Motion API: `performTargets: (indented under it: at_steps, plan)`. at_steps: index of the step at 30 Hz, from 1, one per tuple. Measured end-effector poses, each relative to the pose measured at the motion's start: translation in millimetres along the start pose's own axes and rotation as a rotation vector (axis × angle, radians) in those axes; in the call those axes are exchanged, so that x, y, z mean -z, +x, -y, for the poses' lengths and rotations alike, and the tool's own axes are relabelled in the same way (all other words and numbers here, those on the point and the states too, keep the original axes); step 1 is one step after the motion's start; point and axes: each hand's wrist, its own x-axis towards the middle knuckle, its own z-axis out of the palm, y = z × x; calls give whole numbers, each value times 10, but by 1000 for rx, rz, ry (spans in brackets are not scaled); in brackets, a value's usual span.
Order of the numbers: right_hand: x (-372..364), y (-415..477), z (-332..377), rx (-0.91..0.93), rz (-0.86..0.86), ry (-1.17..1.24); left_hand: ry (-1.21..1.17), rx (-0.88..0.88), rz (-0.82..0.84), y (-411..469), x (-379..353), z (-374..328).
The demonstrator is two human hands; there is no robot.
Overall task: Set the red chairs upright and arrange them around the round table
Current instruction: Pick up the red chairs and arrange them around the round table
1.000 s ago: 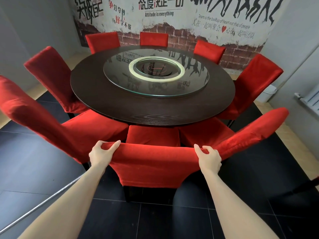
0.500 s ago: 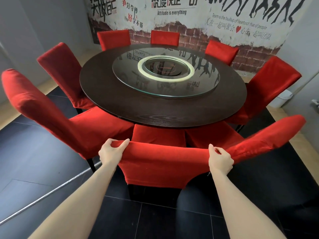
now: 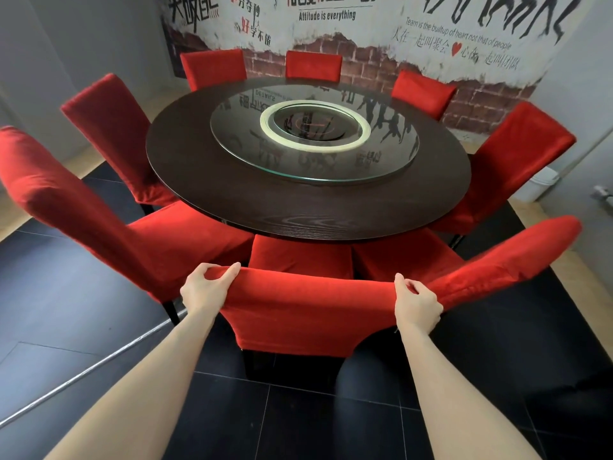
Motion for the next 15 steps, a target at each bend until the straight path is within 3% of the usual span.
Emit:
performTargets:
  at_steps: [15]
  plan:
    - [-9, 42, -3, 2, 2, -15, -49, 62, -126, -39, -80, -47]
